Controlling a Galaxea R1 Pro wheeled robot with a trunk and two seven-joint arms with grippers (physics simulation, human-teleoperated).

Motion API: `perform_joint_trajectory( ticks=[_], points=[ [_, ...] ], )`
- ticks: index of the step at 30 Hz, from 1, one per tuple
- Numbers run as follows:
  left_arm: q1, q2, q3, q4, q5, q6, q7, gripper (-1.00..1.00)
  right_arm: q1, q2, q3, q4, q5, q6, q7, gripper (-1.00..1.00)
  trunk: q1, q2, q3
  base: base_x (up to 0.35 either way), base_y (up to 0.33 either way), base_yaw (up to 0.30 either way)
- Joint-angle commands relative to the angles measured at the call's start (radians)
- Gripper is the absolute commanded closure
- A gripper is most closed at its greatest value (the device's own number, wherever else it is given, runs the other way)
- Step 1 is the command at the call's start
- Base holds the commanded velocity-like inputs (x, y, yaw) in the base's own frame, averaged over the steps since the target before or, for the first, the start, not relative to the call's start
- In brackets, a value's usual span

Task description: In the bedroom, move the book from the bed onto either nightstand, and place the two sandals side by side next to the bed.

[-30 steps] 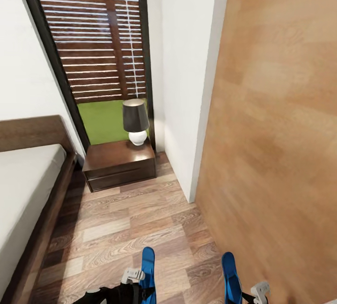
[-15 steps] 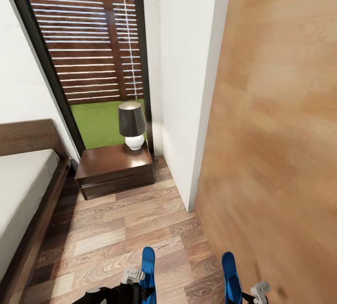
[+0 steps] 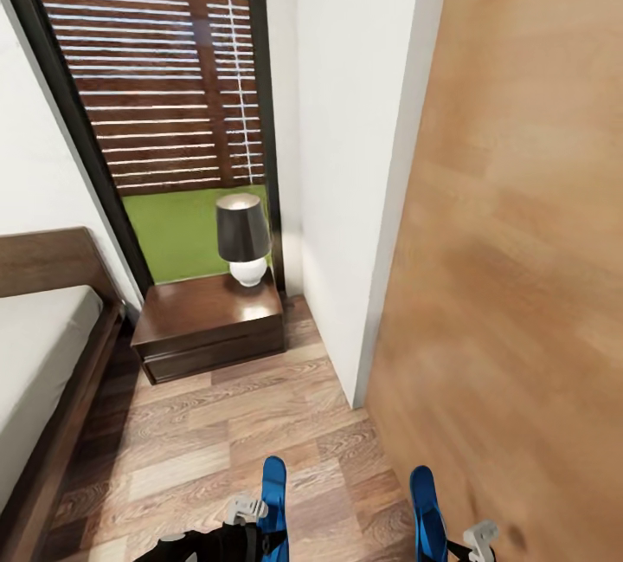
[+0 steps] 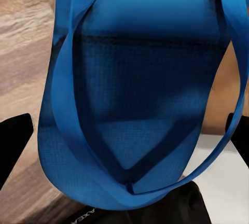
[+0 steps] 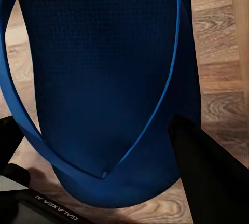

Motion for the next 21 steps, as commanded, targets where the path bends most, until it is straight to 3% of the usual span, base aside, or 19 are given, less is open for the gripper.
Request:
perform_joint_trajectory(
  ticks=[1,8,21],
  points=[
    [-0.001,0.001,-0.007,0.000,0.008,-0.001,-0.001,1.00,-0.001,0.001,-0.009,-0.001,0.009,-0.005,0.005,1.00,0.000,-0.001,-0.001,0.255,0.151,0.000],
    [-0.001,0.001,-0.007,0.000,0.009,-0.001,-0.001,1.00,-0.001,0.001,-0.009,-0.001,0.009,-0.005,0.005,1.00,0.000,-0.001,-0.001,0.216,0.098,0.120],
    [-0.001,0.001,-0.007,0.000,0.009,-0.001,-0.001,1.00,-0.001,0.001,-0.009,-0.001,0.009,-0.005,0.005,1.00,0.000,-0.001,-0.001,0.017,0.005,0.261]
  ],
)
